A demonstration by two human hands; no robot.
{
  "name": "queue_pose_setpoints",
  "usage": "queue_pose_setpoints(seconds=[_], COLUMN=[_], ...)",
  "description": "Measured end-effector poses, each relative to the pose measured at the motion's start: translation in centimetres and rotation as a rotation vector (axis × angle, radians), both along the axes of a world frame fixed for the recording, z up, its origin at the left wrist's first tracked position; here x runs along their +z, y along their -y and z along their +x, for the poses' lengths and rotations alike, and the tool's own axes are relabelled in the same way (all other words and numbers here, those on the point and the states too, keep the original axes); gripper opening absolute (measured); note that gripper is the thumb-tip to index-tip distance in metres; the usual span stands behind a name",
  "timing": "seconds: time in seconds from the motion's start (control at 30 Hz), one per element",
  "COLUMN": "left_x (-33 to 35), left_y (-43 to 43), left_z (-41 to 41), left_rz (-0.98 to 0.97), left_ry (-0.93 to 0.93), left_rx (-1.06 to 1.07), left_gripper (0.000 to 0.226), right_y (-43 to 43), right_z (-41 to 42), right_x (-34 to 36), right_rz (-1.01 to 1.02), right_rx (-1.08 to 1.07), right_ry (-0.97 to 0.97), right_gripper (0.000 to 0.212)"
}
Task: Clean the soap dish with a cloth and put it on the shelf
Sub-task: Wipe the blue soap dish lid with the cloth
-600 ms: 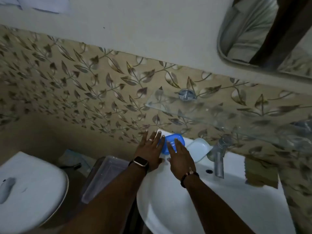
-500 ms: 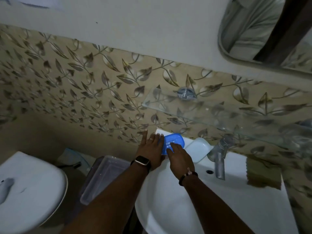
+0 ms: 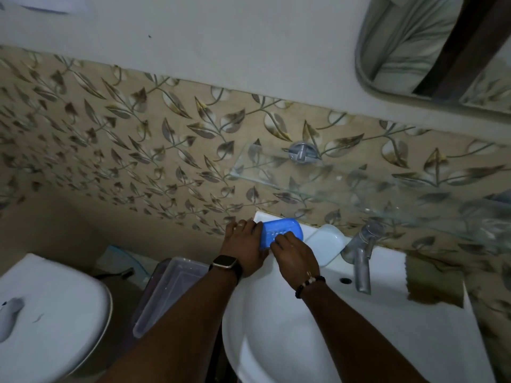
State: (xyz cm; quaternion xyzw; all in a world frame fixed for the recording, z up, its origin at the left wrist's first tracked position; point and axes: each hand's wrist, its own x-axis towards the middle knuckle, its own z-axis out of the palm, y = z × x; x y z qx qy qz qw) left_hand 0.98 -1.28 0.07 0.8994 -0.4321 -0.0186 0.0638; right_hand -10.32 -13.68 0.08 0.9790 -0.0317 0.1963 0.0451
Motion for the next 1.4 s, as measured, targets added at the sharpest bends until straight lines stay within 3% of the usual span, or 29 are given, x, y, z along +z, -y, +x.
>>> queue_pose_setpoints(seconds=[0.1,0.2,0.3,0.47,0.67,0.8,0.9,1.07,1.4], left_x=[0.6,2.3,4.0,6.2,7.1,6.6,6.4,6.1,5.6], left_y=[-1.5,-2.7,-3.3,-3.8,-2.3,-0.7,0.3,1.5,2.0], left_z=[-0.6,-1.5,-2.7,-4.3,-9.0,-13.1,-15.0,-16.9,-19.7], left_rz=[-0.113,-0.332,-0.499,-0.64,-0.819,-0.871,-0.887,-0.844,-0.905], left_ry=[-0.063,-0.223,-0.332,-0.427,-1.09,-1.303,-1.327,-1.257,-1.288], left_rx=[0.013,0.03,0.096,0.107,0.17,0.118,0.146,0.132,0.183], left_gripper=[0.074,0.068,0.051,0.041,0.023,0.015,0.012,0.013,0.013], right_y=[-0.5,-1.4,-2.2,-3.5,-4.3,-3.8,-2.0,3.5,11.4], right_z=[-0.5,-1.5,-2.7,-6.4,-12.8,-17.8,-20.6,-23.9,-26.2], right_x=[1.2,2.5,3.9,7.1,9.0,8.2,7.8,9.1,6.4], right_rz=[-0.035,-0.081,-0.135,-0.217,-0.27,-0.264,-0.248,-0.145,0.116], right_rx=[0.039,0.058,0.072,0.085,-0.016,-0.062,-0.097,-0.339,-0.542], right_ry=[0.031,0.089,0.097,0.117,0.115,0.067,0.125,0.163,-0.037], right_gripper=[0.009,0.02,0.014,0.017,0.02,0.019,0.027,0.046,0.049])
